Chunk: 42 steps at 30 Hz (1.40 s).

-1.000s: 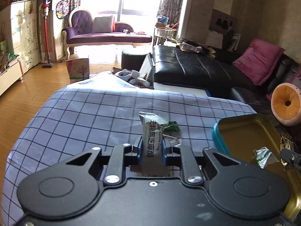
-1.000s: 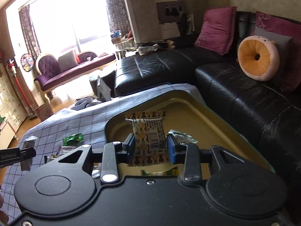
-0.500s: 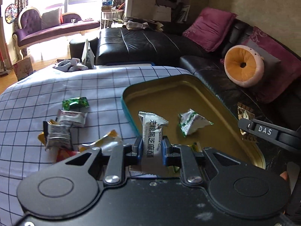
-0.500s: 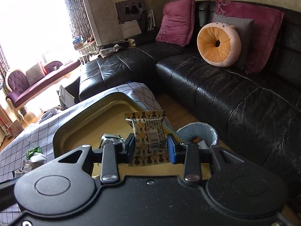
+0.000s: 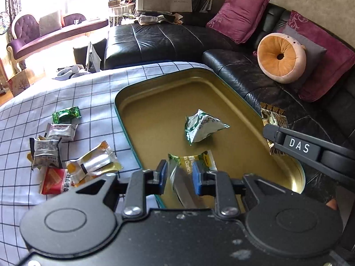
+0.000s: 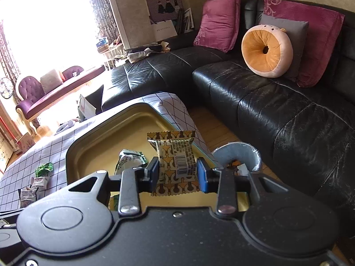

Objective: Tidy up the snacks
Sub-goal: 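Open left gripper releasing white packet while right gripper releases biscuit pack, then swing both tools back over the pile, right toward gold-white candy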

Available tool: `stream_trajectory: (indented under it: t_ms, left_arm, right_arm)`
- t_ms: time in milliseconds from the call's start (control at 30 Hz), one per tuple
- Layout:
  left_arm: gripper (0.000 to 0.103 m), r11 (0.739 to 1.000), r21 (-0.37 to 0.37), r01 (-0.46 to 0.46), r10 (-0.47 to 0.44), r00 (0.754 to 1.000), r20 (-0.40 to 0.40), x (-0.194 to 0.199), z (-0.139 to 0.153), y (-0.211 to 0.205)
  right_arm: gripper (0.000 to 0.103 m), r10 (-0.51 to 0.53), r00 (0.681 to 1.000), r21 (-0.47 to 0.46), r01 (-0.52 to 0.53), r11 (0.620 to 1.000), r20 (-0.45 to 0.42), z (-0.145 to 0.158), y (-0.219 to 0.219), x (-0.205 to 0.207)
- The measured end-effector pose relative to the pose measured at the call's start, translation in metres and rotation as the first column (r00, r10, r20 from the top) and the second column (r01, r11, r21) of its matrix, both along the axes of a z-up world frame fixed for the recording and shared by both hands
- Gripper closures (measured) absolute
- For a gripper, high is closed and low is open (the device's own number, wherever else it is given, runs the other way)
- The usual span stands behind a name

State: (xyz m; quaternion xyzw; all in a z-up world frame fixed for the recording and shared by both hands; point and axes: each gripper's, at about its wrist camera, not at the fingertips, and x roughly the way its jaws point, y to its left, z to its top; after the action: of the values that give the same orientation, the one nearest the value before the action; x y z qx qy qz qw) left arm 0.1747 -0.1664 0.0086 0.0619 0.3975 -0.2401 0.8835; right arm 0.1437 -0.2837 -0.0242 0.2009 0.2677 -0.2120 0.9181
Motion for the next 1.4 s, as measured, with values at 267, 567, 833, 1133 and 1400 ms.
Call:
stream_trajectory:
  t_ms: [267, 567, 833, 1133, 1400]
  left_arm:
    - [0.072, 1.0, 0.0, -0.026, 0.026, 1.0, -0.013, 0.005, 0.001, 0.008]
    - [0.066, 0.998, 0.004, -0.056, 0.057, 0.998, -0.011, 0.005, 0.003, 0.011]
    - [0.063, 0.986, 0.017, -0.165, 0.166, 0.986, -0.007, 0.015, -0.003, 0.018]
    - [0.06, 0.947, 0.028, -0.319, 0.318, 0.946, 0.058, 0.026, -0.016, 0.023]
    - [0.053, 0.912, -0.024, -0.409, 0.41, 0.909, 0.072, 0.039, -0.029, 0.023]
  right_arm:
    - [0.055, 0.086, 0.995, -0.002, -0.086, 0.996, 0.042, 0.003, 0.008, -0.002]
    - [0.055, 0.02, 0.998, -0.076, -0.016, 0.997, 0.058, 0.005, 0.014, -0.002]
    - [0.054, -0.116, 0.993, -0.143, 0.12, 0.982, 0.038, -0.006, 0.006, 0.002]
    - [0.054, -0.21, 0.977, -0.345, 0.209, 0.915, 0.035, -0.022, 0.019, 0.007]
    - [0.054, -0.221, 0.974, -0.37, 0.22, 0.903, 0.039, -0.031, 0.016, 0.008]
